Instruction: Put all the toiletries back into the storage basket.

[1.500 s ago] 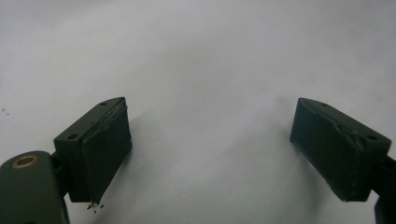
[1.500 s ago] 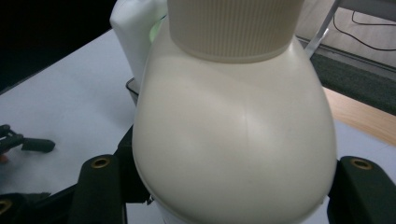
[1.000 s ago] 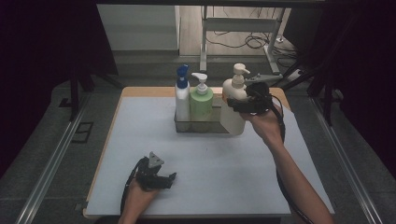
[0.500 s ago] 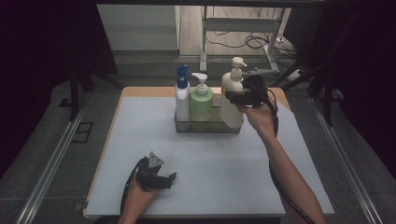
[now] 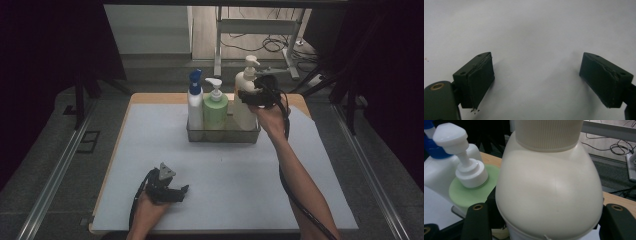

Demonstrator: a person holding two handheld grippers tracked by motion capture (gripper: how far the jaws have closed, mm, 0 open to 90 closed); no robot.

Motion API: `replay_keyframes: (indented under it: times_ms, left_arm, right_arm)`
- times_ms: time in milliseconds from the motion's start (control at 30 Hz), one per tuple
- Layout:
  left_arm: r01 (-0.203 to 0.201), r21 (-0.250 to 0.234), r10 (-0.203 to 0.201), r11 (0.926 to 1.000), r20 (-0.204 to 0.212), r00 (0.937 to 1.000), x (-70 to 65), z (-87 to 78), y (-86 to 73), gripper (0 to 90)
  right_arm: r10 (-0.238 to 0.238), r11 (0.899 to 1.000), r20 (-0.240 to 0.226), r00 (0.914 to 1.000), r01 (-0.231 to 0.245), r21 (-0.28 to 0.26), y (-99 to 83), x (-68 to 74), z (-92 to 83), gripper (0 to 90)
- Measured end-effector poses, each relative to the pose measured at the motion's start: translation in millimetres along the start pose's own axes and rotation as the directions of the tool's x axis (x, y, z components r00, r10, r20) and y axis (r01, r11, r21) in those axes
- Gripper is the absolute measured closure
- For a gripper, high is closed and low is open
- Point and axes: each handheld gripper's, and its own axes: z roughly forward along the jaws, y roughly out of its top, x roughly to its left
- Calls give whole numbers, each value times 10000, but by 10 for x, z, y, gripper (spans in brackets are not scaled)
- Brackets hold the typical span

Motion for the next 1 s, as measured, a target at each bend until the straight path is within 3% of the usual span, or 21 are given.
replay_keyframes:
  times_ms: [567, 1000]
  left_arm:
    - [2, 8, -2, 10000, 4, 10000, 1, 0, 0, 120]
    - [6, 28, -6, 10000, 13, 10000, 0, -2, 0, 120]
  right_arm:
    - [148, 9998, 258, 9996, -145, -105, -100, -29, 323, 372]
    - [190, 9997, 201, 9996, -193, 152, -208, 6, 389, 371]
